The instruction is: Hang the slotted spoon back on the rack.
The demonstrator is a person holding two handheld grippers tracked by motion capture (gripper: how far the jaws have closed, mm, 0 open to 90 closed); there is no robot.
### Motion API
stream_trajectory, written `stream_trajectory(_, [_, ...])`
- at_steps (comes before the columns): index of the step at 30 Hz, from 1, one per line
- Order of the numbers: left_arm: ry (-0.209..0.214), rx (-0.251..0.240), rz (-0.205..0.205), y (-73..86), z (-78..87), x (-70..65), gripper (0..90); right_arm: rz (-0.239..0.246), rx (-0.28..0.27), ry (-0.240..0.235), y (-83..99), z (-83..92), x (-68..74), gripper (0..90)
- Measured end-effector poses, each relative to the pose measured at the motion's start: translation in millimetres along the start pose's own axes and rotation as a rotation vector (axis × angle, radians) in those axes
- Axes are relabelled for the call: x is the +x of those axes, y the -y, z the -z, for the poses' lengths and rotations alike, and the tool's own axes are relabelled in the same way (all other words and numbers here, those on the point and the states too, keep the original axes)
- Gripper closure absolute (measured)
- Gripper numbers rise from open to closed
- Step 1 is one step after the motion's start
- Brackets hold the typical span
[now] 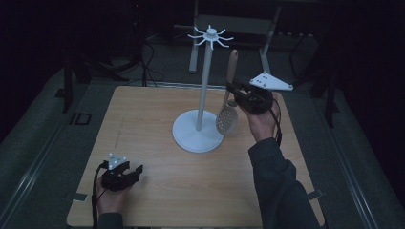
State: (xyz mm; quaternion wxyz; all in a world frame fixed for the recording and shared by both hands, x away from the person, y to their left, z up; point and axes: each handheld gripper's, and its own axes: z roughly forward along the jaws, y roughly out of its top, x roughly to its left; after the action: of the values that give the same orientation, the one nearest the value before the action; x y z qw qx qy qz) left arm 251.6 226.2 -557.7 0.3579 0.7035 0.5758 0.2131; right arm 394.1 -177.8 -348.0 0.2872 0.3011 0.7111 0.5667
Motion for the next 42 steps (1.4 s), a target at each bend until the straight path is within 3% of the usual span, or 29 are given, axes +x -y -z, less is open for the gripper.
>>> stream_trajectory(6, [0.000, 0.000, 0.001, 0.0, 0.2, 0.2, 43.0, -0.032, -0.010, -0.019, -6.6, -3.8, 0.6, 74.0])
stream_trajectory(19, [0.000, -0.003, 0.008, 0.3, 1.1, 1.7, 42.9, -0.037, 0.005, -0.024, -15.3, -13.1, 2.9, 74.1])
stream_trajectory(42, [-0.002, -0.008, 0.009, 0.1, 1.6, 1.7, 43.0, -0.047, 0.026, -0.024, -15.1, -25.7, 5.5, 74.0])
